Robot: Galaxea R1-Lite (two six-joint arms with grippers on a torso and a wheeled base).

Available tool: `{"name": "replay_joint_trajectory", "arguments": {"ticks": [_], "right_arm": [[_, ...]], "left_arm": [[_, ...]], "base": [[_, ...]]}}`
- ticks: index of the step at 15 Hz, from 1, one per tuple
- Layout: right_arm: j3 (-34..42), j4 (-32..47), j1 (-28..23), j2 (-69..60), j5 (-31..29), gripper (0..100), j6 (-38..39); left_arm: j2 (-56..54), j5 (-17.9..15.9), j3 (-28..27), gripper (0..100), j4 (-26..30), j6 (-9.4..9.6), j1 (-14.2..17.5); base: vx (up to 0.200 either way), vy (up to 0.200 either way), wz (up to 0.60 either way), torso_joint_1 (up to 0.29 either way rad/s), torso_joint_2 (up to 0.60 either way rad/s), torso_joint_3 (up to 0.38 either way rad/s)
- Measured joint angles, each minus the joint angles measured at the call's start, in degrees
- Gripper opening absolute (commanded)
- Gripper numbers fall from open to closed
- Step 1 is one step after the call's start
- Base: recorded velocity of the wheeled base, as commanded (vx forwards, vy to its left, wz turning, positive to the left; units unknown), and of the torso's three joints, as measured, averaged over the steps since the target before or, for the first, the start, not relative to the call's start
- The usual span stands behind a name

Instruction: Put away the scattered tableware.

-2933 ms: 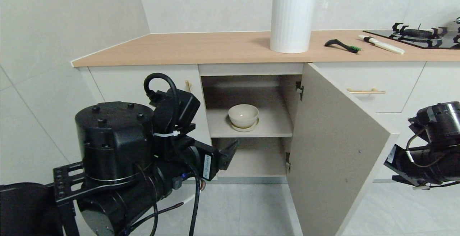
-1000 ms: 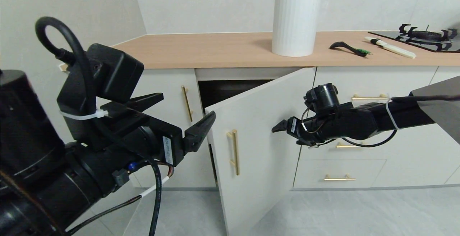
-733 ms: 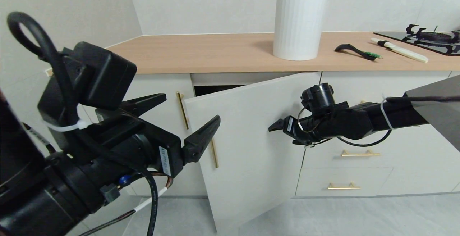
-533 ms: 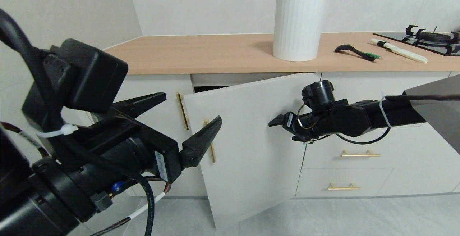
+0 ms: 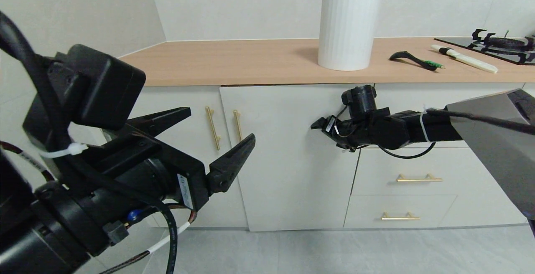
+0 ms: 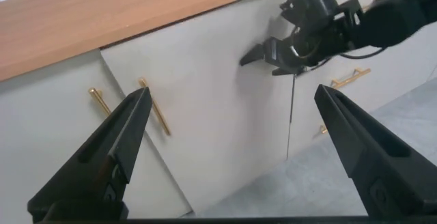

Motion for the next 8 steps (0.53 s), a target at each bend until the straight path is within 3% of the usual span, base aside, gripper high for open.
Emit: {"name": "replay_joint_trajectory", "arguments": {"ticks": [8], "right_arm": [[-4.3,1.26,-2.1,1.84,-0.44,100,2.17]], "left_arm": [[0.0,0.02,0.09,100,0.0,0.0,0.0]], "base": [[0.0,0.0,0.0,0.0,0.0,0.0]]}}
